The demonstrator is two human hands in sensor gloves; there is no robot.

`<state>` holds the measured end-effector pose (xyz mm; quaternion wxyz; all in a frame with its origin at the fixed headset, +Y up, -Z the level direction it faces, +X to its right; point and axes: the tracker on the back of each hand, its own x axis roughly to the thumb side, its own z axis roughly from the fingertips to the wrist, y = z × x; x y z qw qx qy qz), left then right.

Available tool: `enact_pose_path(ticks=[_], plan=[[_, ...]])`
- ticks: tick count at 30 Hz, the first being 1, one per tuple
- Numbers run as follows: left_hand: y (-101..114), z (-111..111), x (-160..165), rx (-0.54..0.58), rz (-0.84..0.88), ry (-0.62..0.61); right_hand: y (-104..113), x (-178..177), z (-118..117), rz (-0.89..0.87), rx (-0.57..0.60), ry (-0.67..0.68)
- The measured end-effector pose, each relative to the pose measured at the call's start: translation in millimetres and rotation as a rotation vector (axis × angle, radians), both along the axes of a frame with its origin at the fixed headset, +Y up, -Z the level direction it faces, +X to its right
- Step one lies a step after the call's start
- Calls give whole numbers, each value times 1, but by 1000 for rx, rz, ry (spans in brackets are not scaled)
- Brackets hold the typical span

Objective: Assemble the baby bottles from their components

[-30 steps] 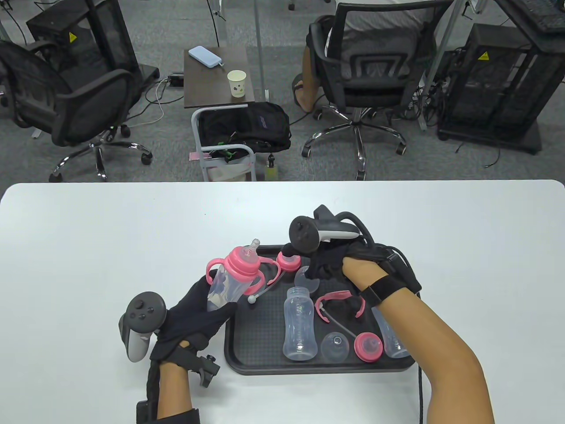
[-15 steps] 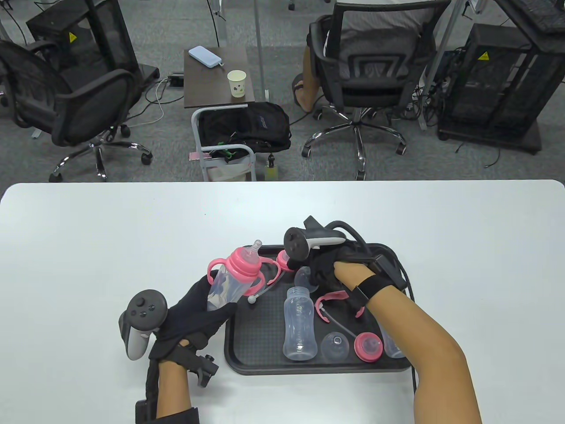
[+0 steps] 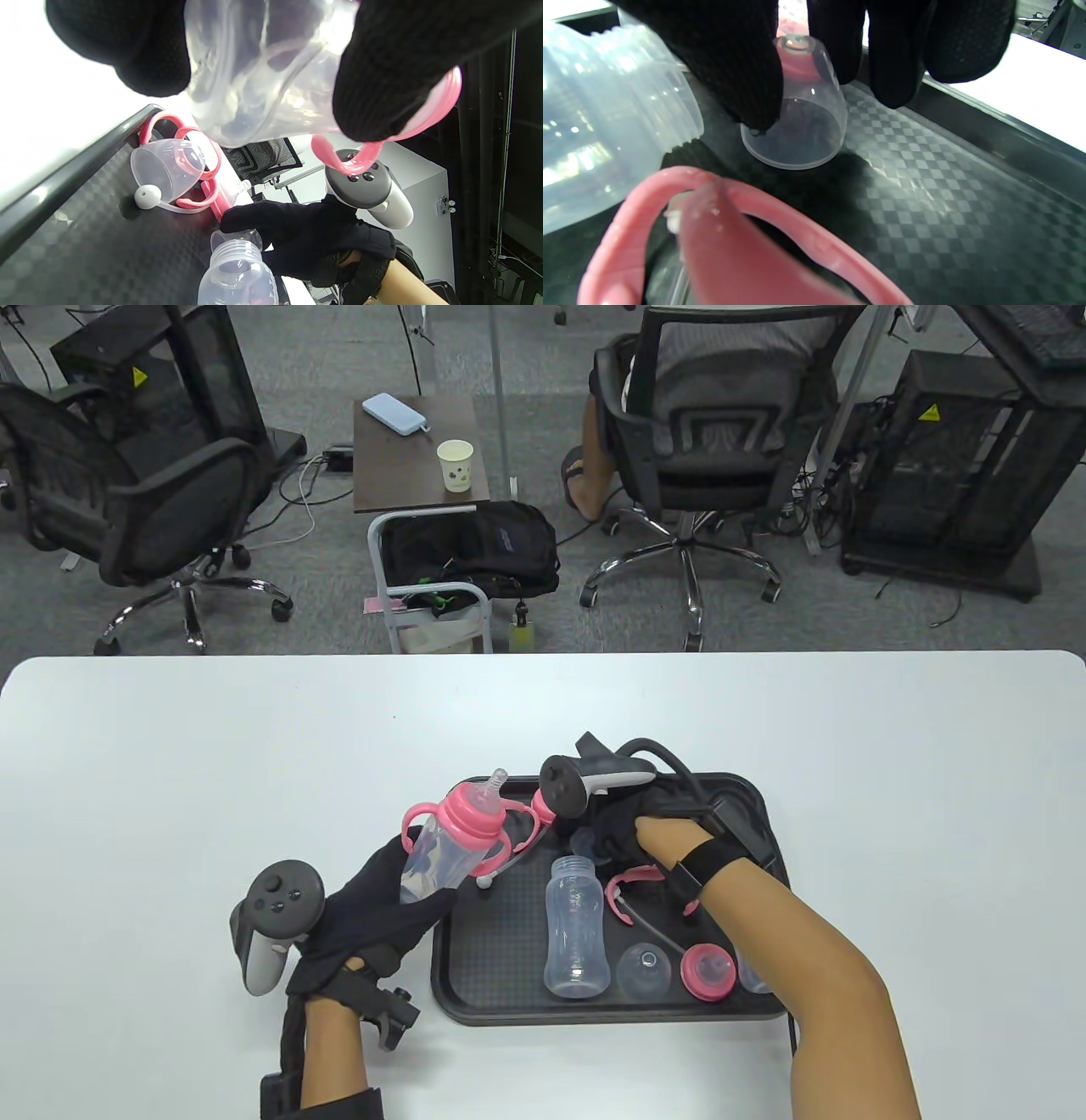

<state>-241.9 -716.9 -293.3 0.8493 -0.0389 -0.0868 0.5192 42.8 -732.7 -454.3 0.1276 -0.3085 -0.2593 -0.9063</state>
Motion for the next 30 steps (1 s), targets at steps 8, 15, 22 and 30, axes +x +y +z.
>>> enact_pose_path(ticks=[8, 15, 22, 30], plan=[[-1, -1, 1, -8, -10, -4, -3, 4, -1, -1, -1, -1], [-1, -1, 2, -11, -18, -7, -11, 7, -4, -17, -32, -18], [-1, -1, 3, -19, -25, -11, -13, 10, -7, -45, -53, -44], [-1, -2, 5, -17, -20, -23, 0, 23, -5, -78, -58, -63]])
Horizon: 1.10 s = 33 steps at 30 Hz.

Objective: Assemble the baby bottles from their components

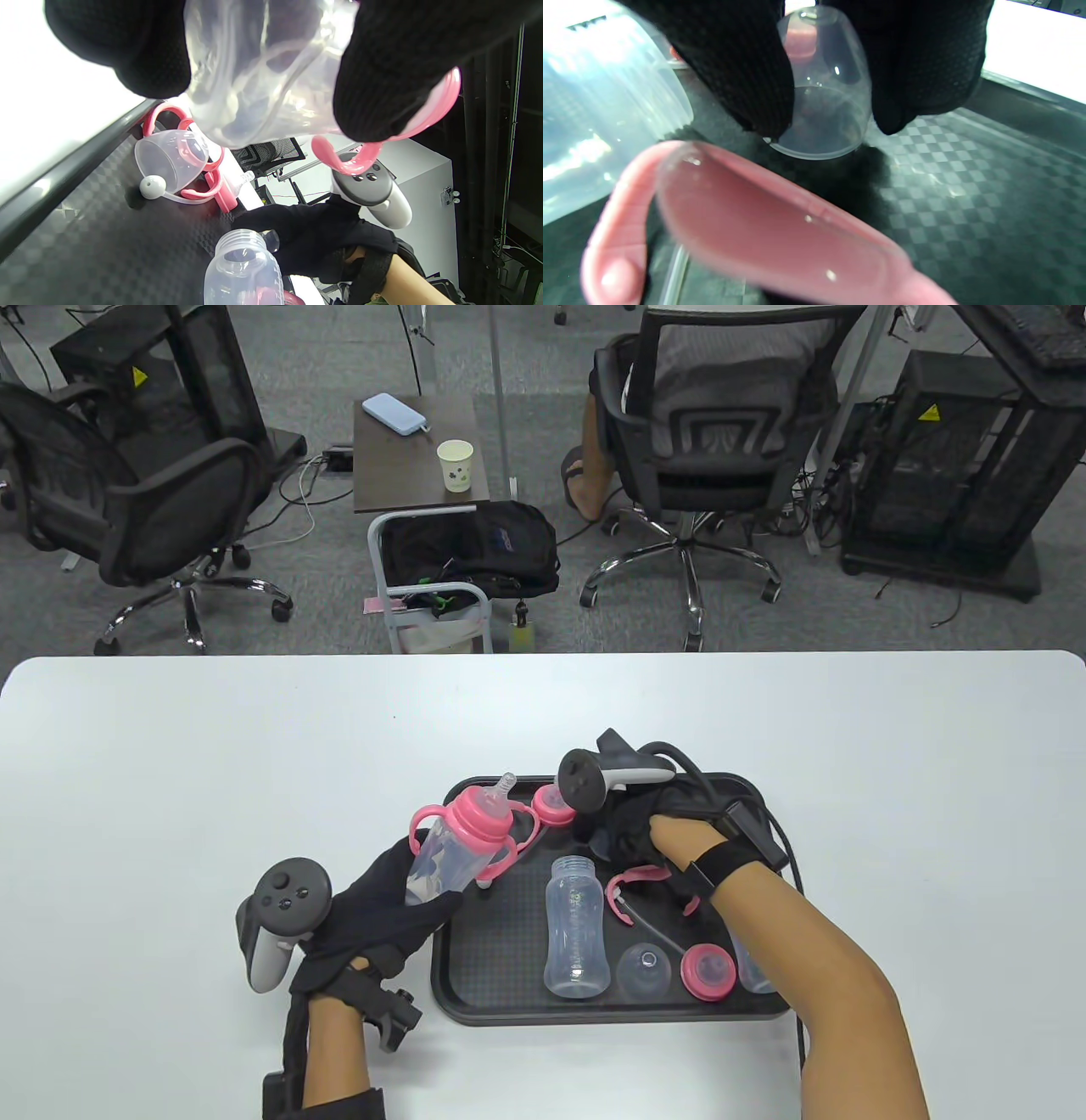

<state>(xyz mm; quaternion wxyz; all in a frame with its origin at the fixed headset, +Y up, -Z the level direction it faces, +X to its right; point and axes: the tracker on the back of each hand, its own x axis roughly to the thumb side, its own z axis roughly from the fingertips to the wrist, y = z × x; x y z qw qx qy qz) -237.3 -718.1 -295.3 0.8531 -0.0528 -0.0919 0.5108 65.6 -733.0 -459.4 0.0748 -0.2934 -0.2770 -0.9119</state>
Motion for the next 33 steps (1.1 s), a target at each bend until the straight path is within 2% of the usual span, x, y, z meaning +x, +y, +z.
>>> enact_pose_path(ticks=[4, 8, 14, 25, 30, 33], plan=[[0, 0, 2, 1, -3, -8, 23, 13, 2, -44, 7, -39], [0, -1, 6, -2, -11, -23, 58, 29, 6, -168, -23, -111], [0, -1, 15, -4, -39, -54, 92, 45, 21, -321, -46, -131], [-3, -1, 31, -24, -88, -118, 138, 76, 37, -753, -210, -191], [-3, -1, 35, -24, -98, -136, 150, 76, 45, -920, -307, -177], [-2, 0, 41, -23, -113, -157, 153, 68, 51, -938, -339, -158]])
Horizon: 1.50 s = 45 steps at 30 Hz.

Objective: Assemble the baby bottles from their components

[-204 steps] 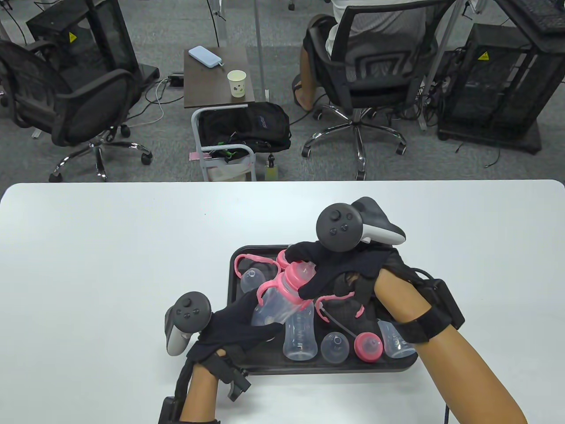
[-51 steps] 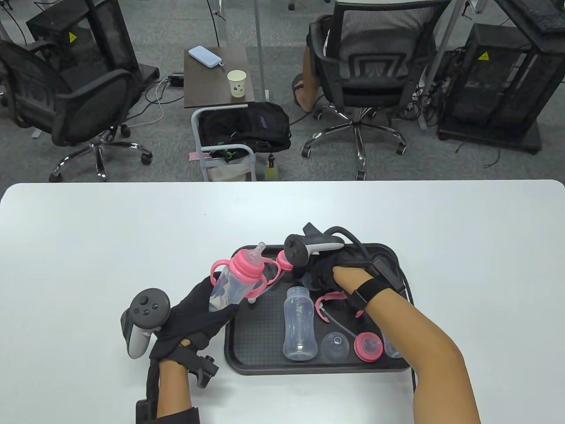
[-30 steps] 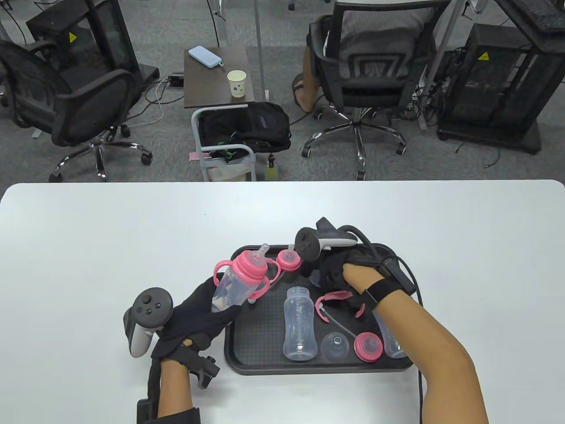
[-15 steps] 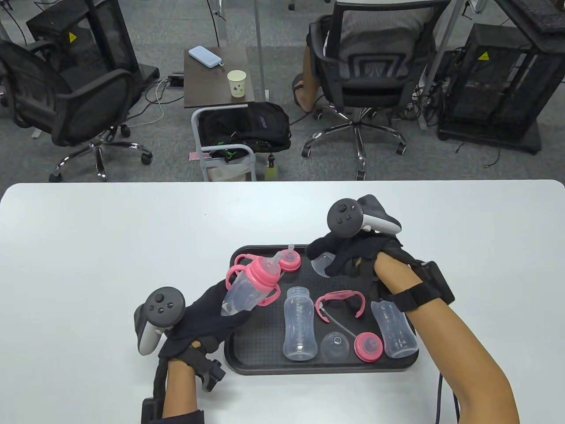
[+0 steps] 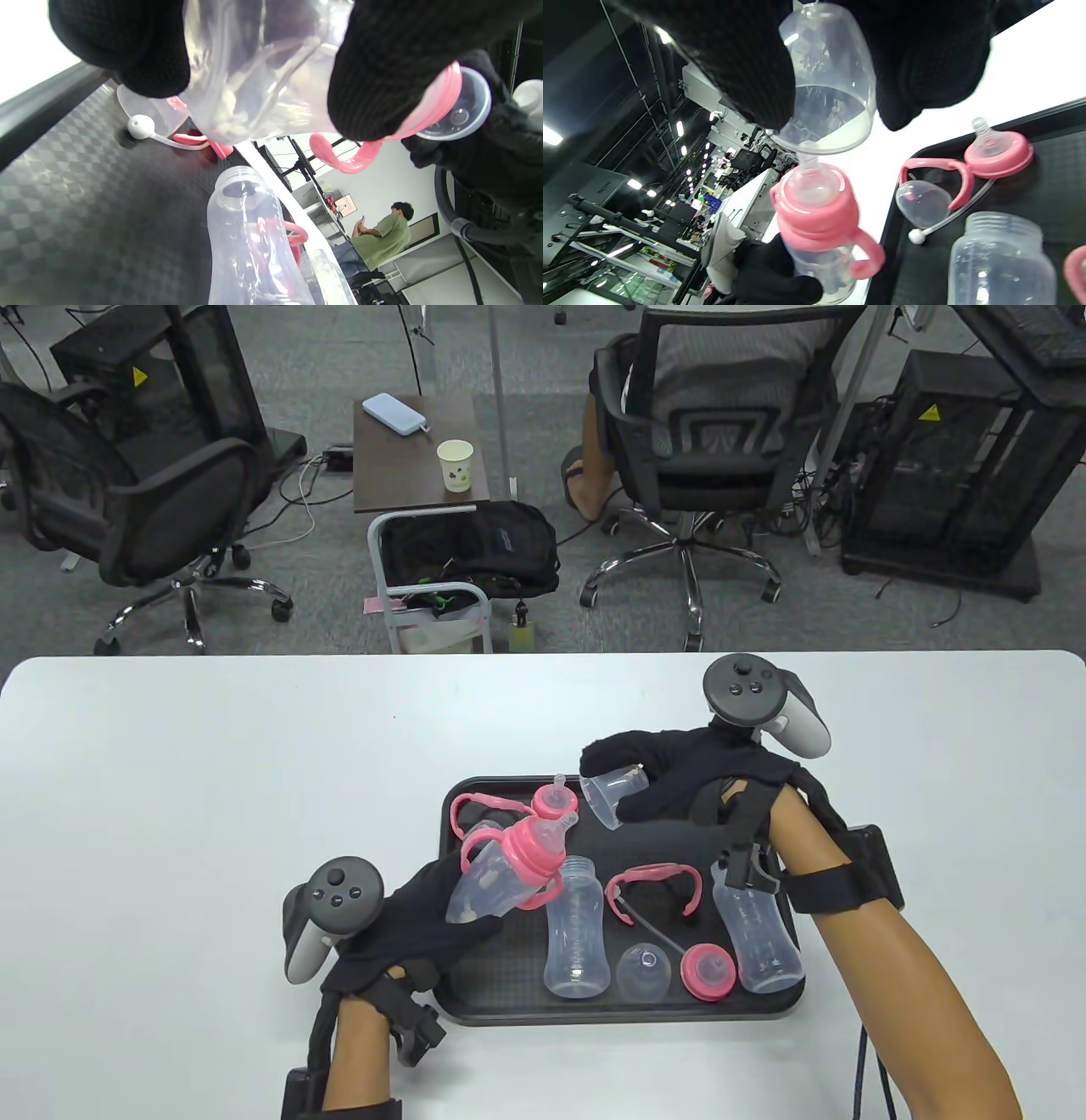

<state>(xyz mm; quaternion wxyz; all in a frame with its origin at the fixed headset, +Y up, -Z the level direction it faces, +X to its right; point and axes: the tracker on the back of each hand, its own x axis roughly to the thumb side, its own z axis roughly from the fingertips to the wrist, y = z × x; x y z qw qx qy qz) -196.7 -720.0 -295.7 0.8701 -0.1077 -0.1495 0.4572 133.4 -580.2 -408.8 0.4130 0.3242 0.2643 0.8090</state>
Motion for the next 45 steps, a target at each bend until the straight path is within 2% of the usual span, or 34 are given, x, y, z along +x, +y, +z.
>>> enact_pose_path(ticks=[15, 20, 24, 28, 30, 36, 38, 40, 45], plan=[[3, 2, 6, 13, -8, -29, -18, -44, 15, 106, -37, 94], [3, 2, 6, 18, -9, -22, -19, -48, 17, 123, -33, 99], [3, 3, 3, 77, -19, 20, -21, -46, 17, 96, -6, 65], [1, 3, 4, 105, -2, 45, -28, -45, 19, 133, -21, 62], [-2, 3, 3, 104, 49, 50, -34, -46, 22, 207, -23, 52], [-4, 3, 3, 116, 52, 85, -42, -47, 23, 192, 7, 47], [-2, 4, 4, 127, 51, 96, -42, -47, 24, 189, -16, 53], [1, 5, 5, 136, 71, 117, -38, -48, 25, 170, 21, 43], [6, 8, 9, 168, 70, 145, -30, -50, 27, 179, 22, 47]])
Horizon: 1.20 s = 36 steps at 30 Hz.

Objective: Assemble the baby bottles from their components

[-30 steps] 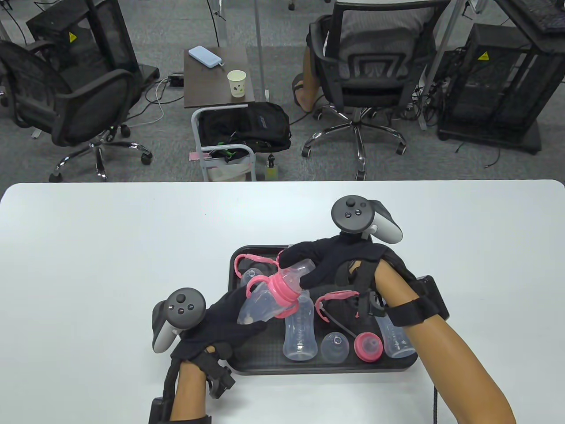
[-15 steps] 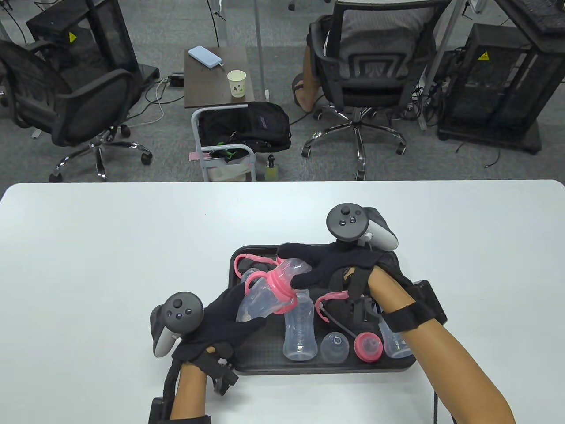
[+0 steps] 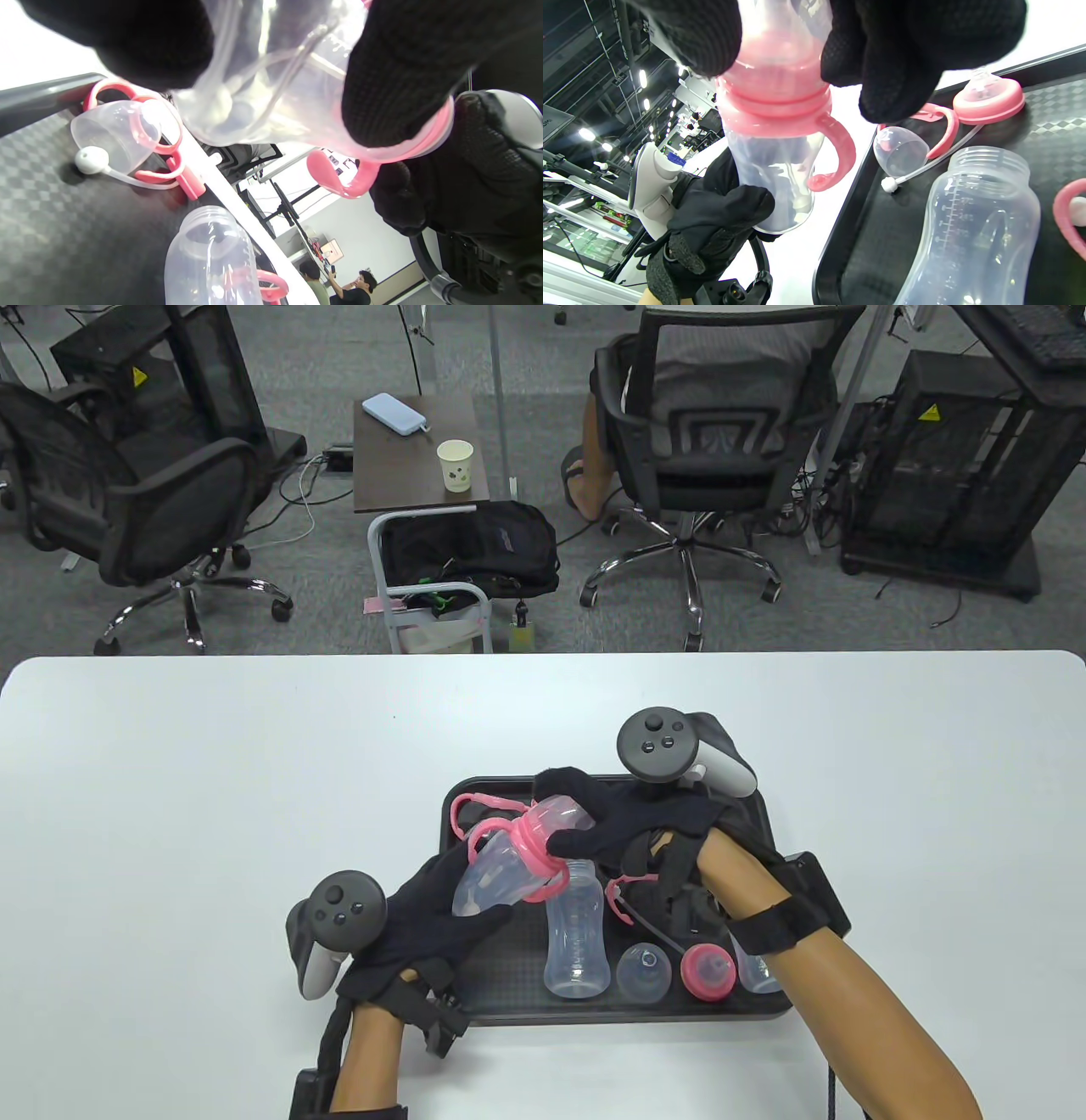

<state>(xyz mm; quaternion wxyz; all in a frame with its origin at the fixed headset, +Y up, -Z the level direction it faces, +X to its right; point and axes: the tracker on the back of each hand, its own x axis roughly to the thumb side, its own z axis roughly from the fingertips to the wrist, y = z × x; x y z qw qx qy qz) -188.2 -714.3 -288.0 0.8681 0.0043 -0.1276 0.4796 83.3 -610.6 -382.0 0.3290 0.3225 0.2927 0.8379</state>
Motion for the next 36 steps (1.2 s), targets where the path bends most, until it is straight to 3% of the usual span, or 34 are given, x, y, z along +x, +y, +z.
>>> enact_pose_path(ticks=[12, 13, 14, 20, 23, 27, 30, 36], plan=[[11, 7, 18, 67, -23, -5, 11, 11, 3, 25, -63, -2], [15, 7, 23, 53, -88, 72, 12, 10, 3, 62, -38, -20], [14, 8, 21, 100, -102, 44, 12, 13, 4, 63, -33, -3], [10, 6, 23, 72, -79, 46, 7, 12, 6, 42, 3, -20], [6, 5, 19, 74, -99, 55, 6, 8, 9, 34, 90, -40], [12, 7, 16, 98, -137, 64, 7, 5, 15, -97, 195, -83], [14, 9, 18, 132, -106, 58, 3, 2, 22, -252, 166, -83], [12, 10, 21, 160, -108, 87, -2, 21, 37, -249, 238, -118]])
